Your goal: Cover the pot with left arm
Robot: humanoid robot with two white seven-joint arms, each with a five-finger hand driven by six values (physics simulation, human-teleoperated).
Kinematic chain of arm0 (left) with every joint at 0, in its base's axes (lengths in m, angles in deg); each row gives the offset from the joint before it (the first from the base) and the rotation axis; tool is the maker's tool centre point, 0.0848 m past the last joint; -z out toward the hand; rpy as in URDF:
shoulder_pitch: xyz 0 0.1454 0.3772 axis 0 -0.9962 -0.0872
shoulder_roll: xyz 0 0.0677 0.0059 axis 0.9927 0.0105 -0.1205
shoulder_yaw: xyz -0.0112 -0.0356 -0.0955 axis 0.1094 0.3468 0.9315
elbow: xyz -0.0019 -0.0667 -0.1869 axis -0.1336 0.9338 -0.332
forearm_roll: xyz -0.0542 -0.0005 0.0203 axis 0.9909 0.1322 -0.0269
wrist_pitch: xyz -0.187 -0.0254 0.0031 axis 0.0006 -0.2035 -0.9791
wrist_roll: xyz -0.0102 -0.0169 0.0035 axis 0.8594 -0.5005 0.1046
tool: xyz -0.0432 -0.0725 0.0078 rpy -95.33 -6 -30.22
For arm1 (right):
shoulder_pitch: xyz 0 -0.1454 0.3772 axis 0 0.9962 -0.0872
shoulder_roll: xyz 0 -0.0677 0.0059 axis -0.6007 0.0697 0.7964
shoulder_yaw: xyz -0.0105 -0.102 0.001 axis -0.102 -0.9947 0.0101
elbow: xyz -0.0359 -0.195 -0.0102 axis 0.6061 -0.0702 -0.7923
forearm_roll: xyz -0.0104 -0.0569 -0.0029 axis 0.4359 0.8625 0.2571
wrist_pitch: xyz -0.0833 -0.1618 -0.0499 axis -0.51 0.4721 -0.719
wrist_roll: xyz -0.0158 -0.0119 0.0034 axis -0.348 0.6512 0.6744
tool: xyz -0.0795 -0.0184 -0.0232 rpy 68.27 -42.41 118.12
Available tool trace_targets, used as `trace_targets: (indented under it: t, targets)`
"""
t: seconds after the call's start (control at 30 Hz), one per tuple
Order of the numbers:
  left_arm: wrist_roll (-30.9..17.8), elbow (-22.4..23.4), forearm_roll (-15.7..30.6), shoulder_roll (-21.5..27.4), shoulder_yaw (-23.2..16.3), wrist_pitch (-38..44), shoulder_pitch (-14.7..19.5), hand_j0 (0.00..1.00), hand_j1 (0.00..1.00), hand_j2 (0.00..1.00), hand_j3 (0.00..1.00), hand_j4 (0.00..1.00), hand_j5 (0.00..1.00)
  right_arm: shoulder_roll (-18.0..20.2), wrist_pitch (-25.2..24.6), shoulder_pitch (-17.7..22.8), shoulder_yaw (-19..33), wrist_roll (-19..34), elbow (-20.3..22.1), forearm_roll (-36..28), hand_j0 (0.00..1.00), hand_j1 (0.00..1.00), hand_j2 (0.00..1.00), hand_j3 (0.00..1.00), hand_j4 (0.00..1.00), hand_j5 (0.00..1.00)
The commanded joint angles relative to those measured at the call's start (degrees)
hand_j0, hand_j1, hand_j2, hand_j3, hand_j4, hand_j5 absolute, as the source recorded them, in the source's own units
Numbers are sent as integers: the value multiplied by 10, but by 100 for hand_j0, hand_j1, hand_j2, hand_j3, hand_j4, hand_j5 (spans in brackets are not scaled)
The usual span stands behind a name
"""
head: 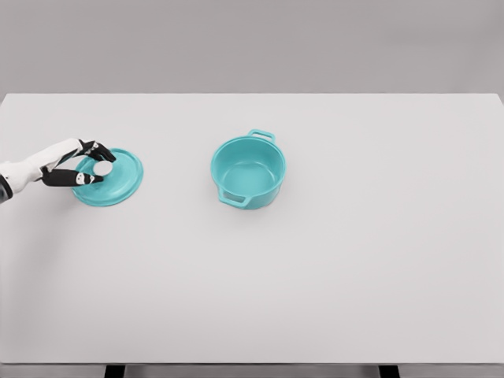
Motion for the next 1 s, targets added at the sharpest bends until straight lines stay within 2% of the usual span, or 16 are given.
trace_targets:
  t: [0.0, 0.13, 0.4, 0.97]
  targets:
    - [-2, 0, 0, 0, -5, -8, 0, 51, 51, 51, 51, 51, 51, 0, 0, 0, 0, 0, 0, 0, 100, 100, 100, 100, 100, 100]
    - [-5, -25, 4, 4, -4, -48, -2, 51, 51, 51, 51, 51, 51, 0, 0, 0, 0, 0, 0, 0, 100, 100, 100, 100, 100, 100]
    - [-6, -87, 5, 6, -4, -42, 0, 49, 49, 49, 49, 49, 49, 0, 0, 0, 0, 0, 0, 0, 100, 100, 100, 100, 100, 100]
    - [-16, -142, -3, 4, -23, -39, 17, 50, 50, 50, 50, 50, 50, 0, 0, 0, 0, 0, 0, 0, 100, 100, 100, 100, 100, 100]
